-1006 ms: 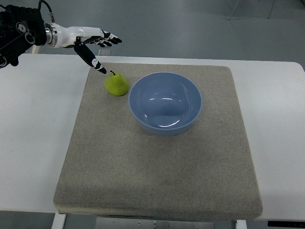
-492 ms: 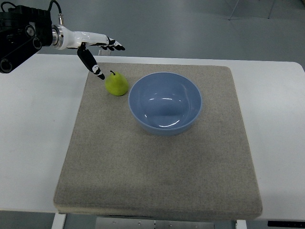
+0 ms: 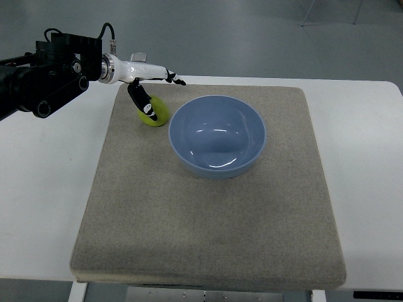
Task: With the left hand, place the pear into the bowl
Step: 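Close the left hand's fingers around the green pear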
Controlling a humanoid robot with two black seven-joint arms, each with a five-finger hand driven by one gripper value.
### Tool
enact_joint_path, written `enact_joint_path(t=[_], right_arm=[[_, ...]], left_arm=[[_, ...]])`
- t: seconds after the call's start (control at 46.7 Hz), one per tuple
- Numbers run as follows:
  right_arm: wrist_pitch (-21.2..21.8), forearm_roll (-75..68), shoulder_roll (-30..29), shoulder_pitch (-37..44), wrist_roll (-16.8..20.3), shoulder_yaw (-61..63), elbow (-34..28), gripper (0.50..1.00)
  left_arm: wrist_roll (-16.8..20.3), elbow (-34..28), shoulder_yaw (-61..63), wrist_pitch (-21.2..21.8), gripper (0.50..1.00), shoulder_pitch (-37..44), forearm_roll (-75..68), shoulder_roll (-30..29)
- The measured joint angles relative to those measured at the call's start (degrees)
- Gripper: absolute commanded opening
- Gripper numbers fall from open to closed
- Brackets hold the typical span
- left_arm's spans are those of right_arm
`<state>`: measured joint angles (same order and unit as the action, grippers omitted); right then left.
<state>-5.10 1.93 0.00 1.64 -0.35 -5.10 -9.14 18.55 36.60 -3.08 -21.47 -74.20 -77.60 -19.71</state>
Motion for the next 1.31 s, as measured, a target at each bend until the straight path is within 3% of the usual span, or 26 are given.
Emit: enact_joint_path(t=[0.578, 0.835, 1.156, 1.305], right_arm=[[0.00, 0.00, 0.00, -0.04, 0.00, 0.00, 0.00, 0.926], [0.00, 0.00, 0.00, 0.00, 0.00, 0.00, 0.00, 0.924], [0.00, 0.00, 0.00, -0.01, 0.00, 0.00, 0.00, 0.926], [0.00, 0.00, 0.00, -0.01, -0.01, 0.00, 0.00, 0.926]], left_arm=[[0.00, -1.54, 1.50, 0.40, 0.988, 3.03, 1.28, 0.02], [0.00, -2.69, 0.94, 3.21, 0.984, 3.40, 1.48, 0.07], [-0.01, -3.91, 0.71, 5.36, 0.936, 4.74, 1.60, 0.62], [0.00, -3.92, 0.71, 5.38, 0.883, 4.76, 1.91, 0.97]])
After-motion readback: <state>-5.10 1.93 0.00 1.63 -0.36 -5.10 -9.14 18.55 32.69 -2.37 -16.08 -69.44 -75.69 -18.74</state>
